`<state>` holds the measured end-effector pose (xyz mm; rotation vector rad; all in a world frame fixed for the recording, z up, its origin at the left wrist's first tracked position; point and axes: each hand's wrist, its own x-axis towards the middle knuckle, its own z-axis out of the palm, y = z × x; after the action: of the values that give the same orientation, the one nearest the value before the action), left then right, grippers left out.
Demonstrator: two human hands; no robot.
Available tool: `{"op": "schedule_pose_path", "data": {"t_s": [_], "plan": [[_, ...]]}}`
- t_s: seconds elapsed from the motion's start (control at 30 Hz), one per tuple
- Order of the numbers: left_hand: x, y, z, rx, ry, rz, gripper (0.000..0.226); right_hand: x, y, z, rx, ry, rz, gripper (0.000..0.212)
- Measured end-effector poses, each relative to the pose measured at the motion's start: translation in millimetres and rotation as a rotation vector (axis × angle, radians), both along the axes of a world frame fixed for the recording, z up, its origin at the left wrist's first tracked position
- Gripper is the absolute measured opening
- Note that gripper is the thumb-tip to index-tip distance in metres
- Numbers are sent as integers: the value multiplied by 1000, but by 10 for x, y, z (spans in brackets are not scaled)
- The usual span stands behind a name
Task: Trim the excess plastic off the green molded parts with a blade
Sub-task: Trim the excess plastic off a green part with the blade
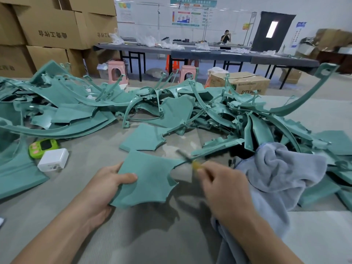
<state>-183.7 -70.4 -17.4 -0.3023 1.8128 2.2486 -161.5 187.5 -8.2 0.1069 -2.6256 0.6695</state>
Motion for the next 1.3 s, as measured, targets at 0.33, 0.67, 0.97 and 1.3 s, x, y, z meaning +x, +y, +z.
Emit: {"op": "schedule_pose_path", "data": {"t_s": [0.33,0.67,0.97,1.3], "plan": [[7,11,18,22,-32,19,32,70,51,9,94,104,42,26],[-7,-4,50,69,-40,22,44,65,7,-29,136,-41,24,31],[19,44,96,52,-37,14,34,50,23,41,48,4,50,20],[16,13,62,66,19,27,45,-38,165,-37,27,19,-52,25]]}}
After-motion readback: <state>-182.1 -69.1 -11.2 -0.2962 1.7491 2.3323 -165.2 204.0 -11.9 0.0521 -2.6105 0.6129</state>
